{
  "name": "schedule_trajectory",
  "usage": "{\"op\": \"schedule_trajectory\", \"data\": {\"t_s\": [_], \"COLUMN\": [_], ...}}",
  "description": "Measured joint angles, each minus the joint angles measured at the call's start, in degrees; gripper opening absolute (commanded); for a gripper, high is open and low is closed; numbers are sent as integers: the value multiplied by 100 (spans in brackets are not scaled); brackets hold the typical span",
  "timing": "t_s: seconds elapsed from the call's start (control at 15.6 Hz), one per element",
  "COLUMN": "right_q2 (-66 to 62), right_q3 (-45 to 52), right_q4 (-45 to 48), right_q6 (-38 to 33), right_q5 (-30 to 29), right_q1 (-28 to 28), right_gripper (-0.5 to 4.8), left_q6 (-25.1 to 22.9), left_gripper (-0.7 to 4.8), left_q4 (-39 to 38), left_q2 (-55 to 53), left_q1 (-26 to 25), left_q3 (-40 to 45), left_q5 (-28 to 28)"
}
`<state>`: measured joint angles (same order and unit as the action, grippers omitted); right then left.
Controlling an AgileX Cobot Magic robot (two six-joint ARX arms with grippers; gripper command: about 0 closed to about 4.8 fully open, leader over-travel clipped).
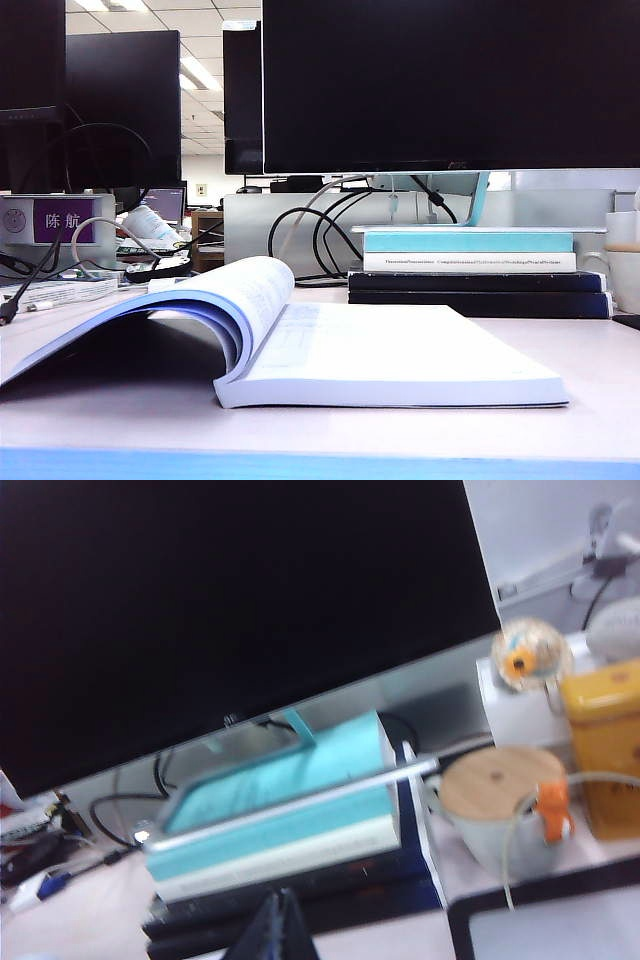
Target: Close the book.
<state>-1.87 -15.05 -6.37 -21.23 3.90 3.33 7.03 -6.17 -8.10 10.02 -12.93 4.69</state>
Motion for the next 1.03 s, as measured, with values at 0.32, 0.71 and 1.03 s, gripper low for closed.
{"op": "schedule_trajectory", "data": {"t_s": [0.32,0.71,1.03], "right_q2": [-1884,-3781,-4588], "right_q3": [-1340,-2037,-2149], "right_q4": [-179,-1237,-1241], "right_q6": [715,1749,1792], "right_q5": [-1008,-3237,-3668], "right_q1": [0,7,516], "right_gripper": [-3,-2,-2], "left_q6": [-481,-109,343], "left_gripper": [-5,-1,166], "left_q4": [-31,-715,-1040], "left_q2": [-2177,-2629,-2767], "left_q1": [4,2,116], "left_q3": [-1770,-1766,-1766], "left_q5": [-850,-2059,-2811]}}
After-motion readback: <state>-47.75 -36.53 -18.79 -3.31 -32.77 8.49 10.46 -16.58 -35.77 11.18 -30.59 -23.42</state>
